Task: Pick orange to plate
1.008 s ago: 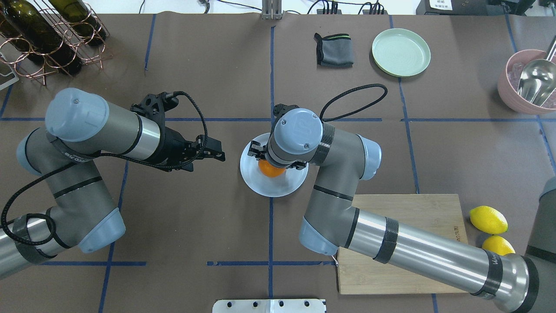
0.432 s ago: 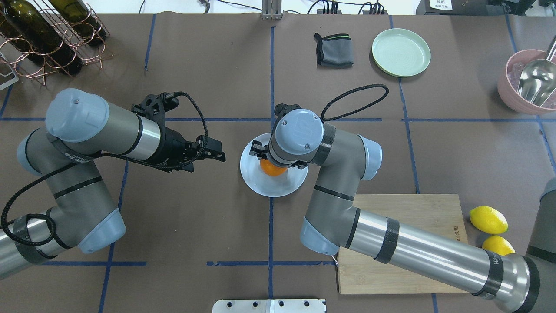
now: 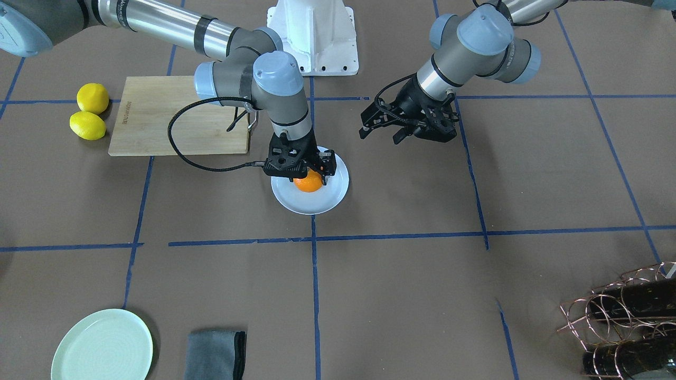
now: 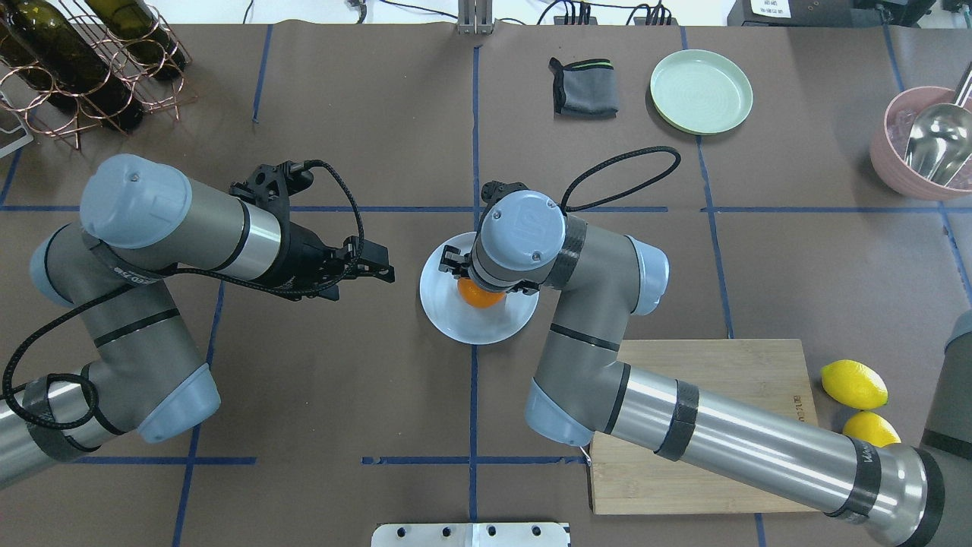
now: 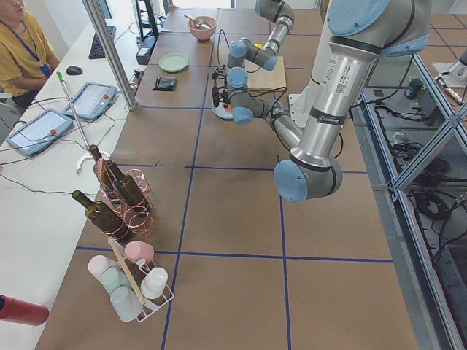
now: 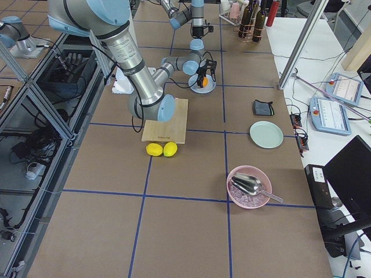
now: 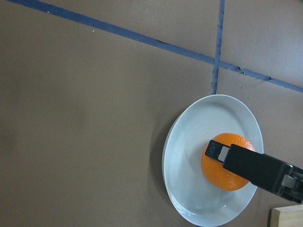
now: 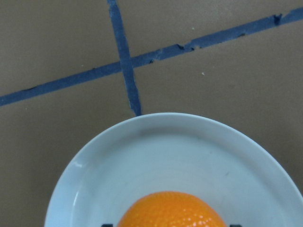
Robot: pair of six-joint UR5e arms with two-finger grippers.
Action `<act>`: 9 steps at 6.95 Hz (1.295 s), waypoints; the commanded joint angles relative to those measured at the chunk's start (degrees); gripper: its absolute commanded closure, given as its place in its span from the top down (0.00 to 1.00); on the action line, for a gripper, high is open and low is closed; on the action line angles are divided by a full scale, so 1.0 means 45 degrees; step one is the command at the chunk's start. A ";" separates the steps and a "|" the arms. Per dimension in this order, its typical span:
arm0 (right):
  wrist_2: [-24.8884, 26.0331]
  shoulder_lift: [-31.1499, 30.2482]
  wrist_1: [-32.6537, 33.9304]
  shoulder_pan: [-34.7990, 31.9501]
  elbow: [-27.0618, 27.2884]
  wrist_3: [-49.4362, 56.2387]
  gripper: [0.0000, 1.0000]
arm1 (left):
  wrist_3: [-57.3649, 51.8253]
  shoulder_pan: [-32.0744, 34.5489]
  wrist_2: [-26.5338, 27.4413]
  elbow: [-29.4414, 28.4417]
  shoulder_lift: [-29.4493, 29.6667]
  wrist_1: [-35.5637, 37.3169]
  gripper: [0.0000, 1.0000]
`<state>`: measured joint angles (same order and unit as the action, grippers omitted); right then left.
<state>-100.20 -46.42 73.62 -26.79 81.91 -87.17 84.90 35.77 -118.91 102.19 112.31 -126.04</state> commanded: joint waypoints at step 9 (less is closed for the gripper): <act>-0.4847 -0.5254 0.1336 -0.4344 0.6165 0.4724 1.00 | -0.2331 0.0486 -0.0176 0.0746 -0.1415 0.0000 1.00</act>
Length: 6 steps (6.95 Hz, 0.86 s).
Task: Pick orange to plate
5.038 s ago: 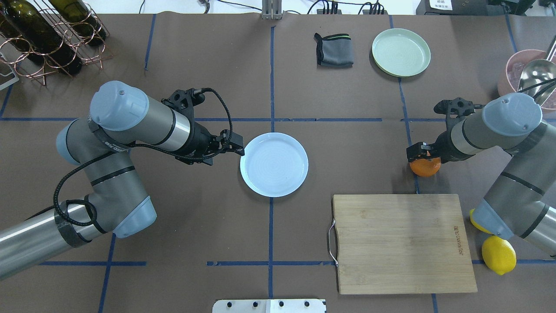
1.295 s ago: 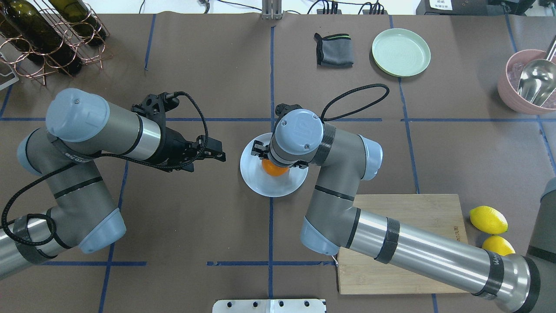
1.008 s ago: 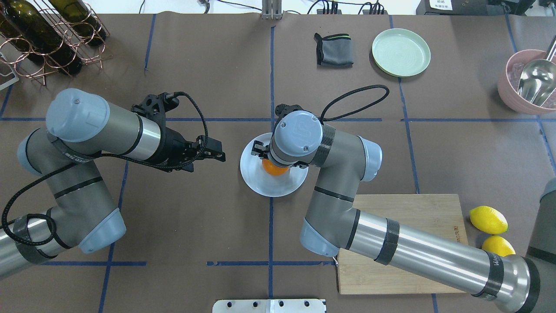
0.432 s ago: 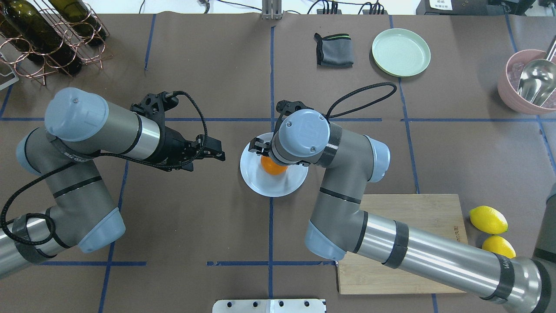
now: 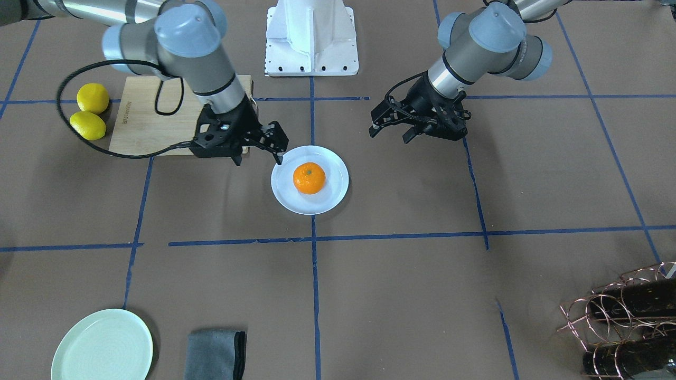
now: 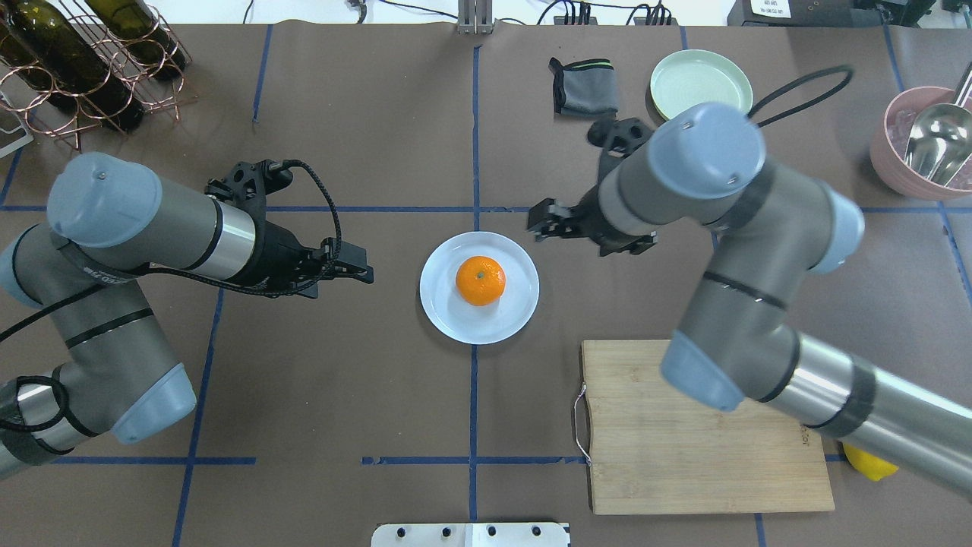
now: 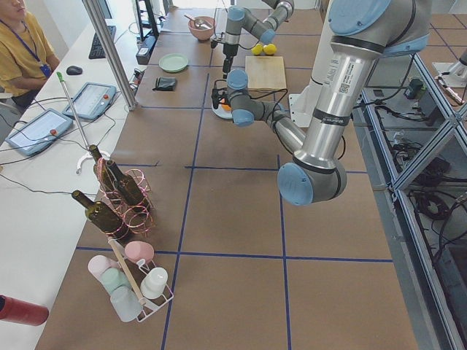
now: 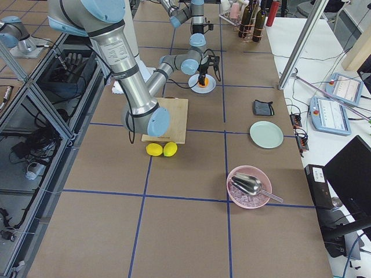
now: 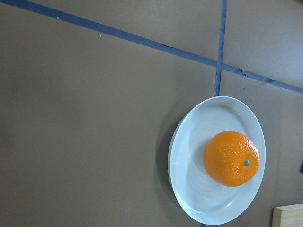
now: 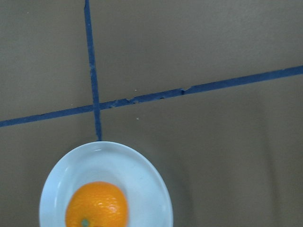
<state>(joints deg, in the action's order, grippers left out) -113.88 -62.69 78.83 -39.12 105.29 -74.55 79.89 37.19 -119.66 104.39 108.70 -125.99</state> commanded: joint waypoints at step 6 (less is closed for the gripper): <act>-0.4635 -0.5562 0.4864 -0.9539 0.0298 1.7745 1.00 | -1.5000 0.7993 -0.3781 -0.0927 -0.4793 0.0186 1.00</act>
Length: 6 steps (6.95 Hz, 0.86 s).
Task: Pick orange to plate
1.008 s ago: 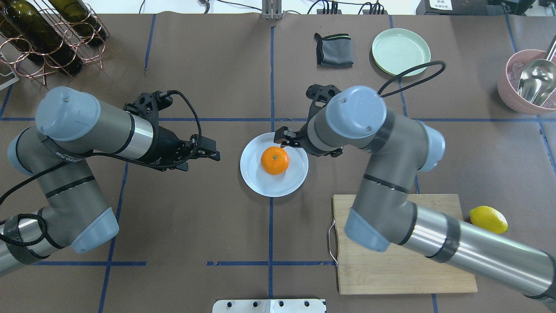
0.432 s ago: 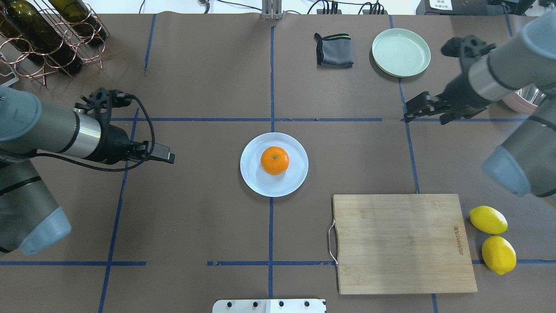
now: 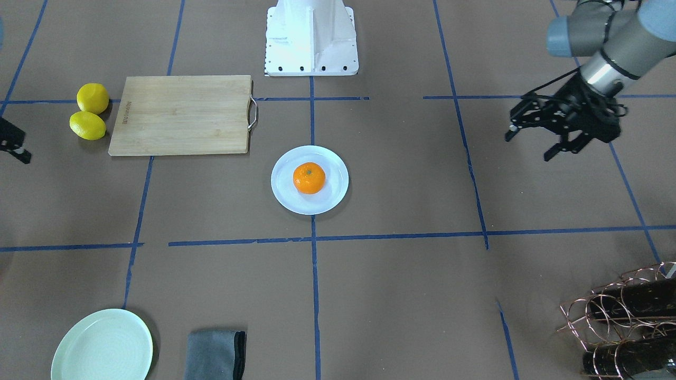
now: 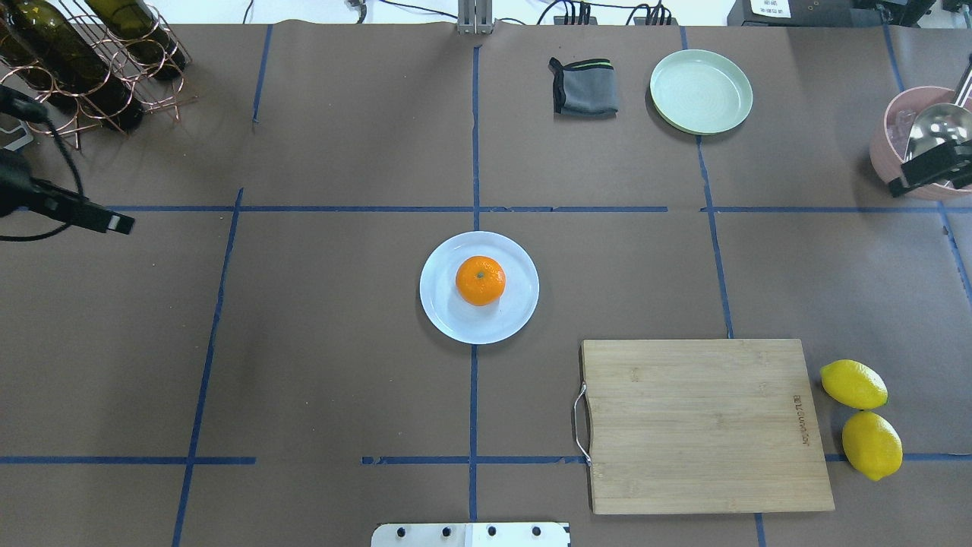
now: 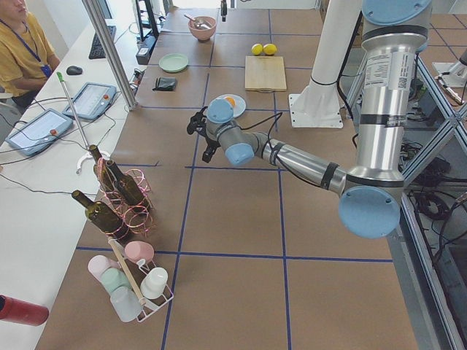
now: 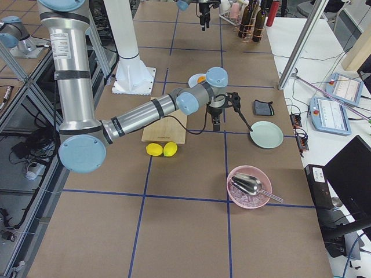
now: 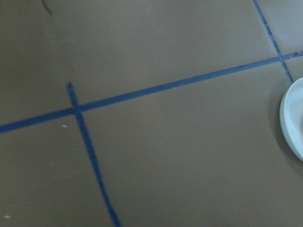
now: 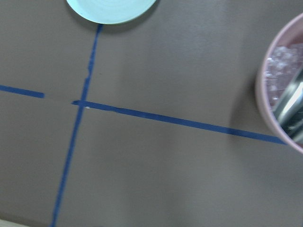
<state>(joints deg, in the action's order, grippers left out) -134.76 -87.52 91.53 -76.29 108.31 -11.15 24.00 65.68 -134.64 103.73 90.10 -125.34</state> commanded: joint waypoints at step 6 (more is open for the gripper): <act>-0.0698 -0.0491 0.2454 -0.2754 -0.1725 0.5426 1.00 | -0.8653 0.4799 -0.0530 -0.1236 -0.1448 0.5567 1.00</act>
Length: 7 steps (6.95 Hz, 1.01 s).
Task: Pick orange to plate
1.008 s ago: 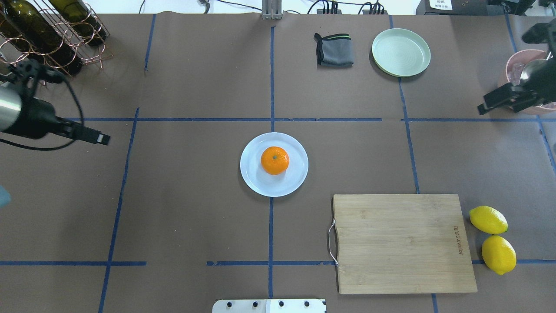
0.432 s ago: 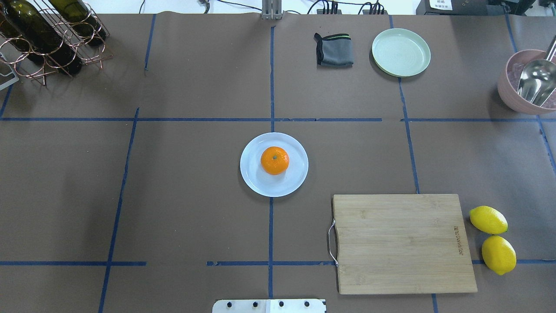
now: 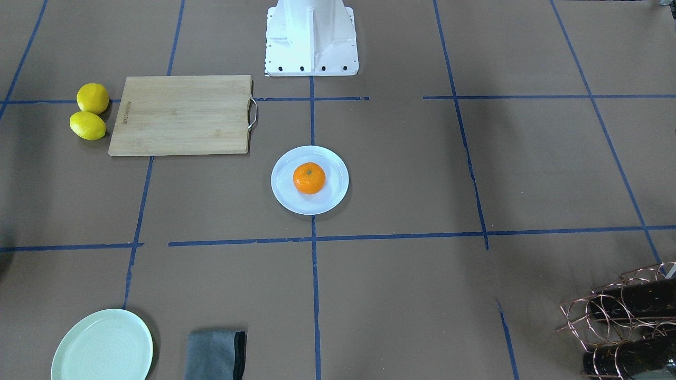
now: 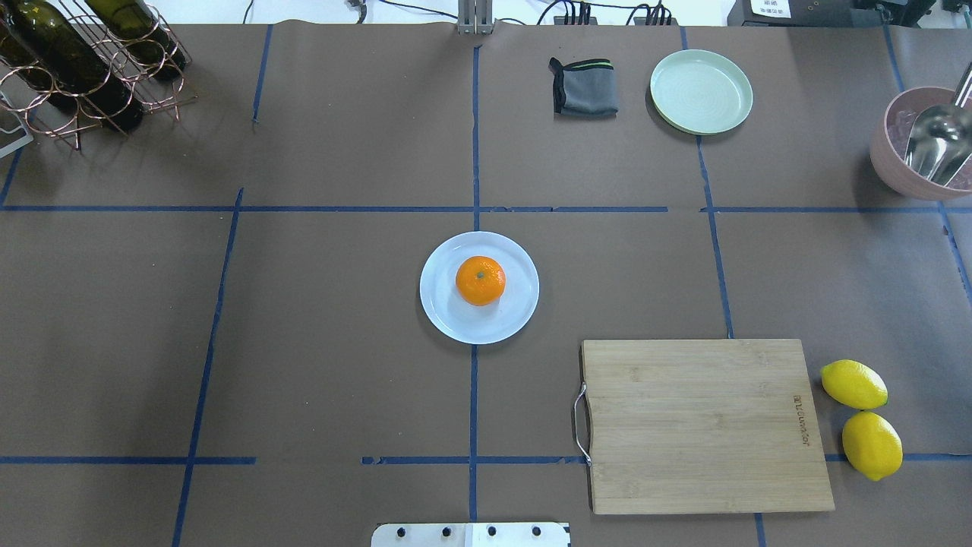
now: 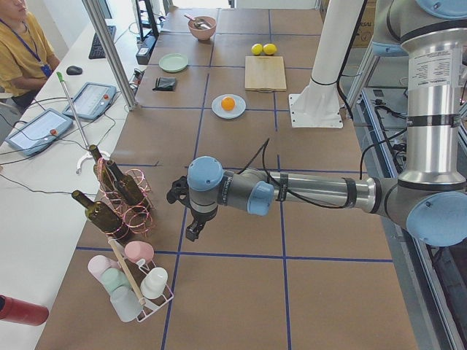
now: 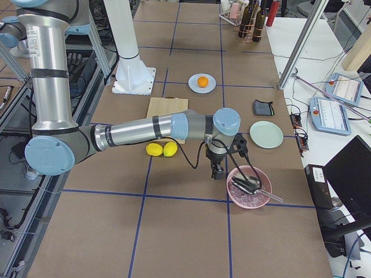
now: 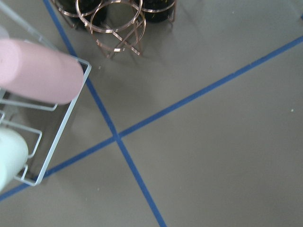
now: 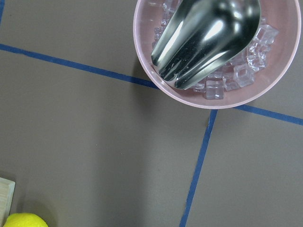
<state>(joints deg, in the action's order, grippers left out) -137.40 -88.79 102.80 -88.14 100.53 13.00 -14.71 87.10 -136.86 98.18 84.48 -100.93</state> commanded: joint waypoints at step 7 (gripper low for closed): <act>0.0024 -0.0152 -0.0111 -0.0082 -0.0210 -0.0057 1.00 | 0.1022 0.0001 0.0002 0.0272 -0.0042 -0.0285 1.00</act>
<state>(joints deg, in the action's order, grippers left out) -137.40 -89.66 102.31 -88.54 99.75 12.78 -10.20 87.10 -137.30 99.09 84.47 -101.85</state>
